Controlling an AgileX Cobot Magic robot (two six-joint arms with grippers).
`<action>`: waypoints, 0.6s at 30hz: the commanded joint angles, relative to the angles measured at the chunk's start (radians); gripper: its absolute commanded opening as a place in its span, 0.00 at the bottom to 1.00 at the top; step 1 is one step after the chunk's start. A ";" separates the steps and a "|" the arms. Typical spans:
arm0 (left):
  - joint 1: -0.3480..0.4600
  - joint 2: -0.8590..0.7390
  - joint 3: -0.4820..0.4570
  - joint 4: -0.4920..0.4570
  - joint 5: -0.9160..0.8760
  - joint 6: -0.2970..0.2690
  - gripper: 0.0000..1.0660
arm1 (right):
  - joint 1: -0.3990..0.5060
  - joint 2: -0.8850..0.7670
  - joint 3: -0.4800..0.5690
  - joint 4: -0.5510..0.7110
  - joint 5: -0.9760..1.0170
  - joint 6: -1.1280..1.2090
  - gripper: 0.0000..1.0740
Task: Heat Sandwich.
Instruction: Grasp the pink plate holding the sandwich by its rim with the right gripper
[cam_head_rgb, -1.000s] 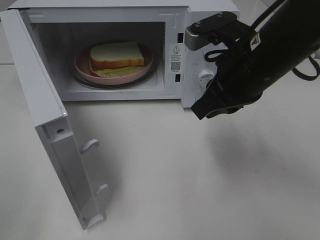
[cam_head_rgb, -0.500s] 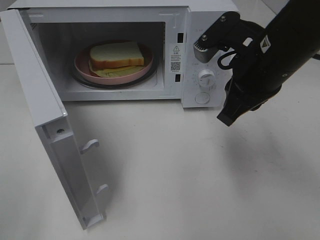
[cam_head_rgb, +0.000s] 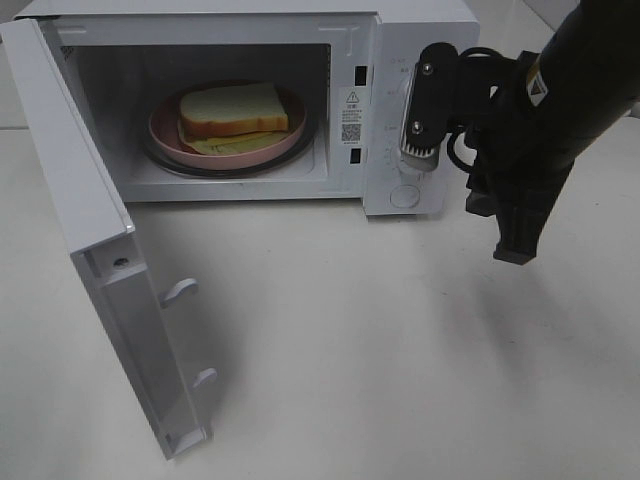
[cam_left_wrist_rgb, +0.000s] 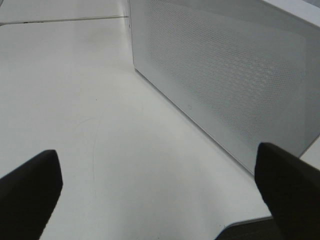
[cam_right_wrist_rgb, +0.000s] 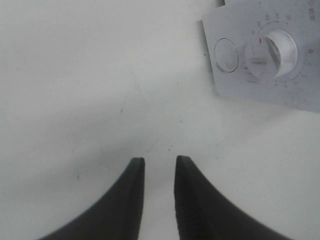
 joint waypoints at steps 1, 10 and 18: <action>0.004 -0.022 0.004 -0.004 -0.008 -0.003 0.97 | 0.000 -0.011 -0.008 -0.005 0.003 -0.131 0.25; 0.004 -0.022 0.004 -0.004 -0.008 -0.003 0.97 | 0.000 -0.011 -0.008 -0.005 -0.002 -0.220 0.39; 0.004 -0.022 0.004 -0.004 -0.008 -0.003 0.97 | 0.001 -0.011 -0.008 -0.005 -0.023 -0.190 0.65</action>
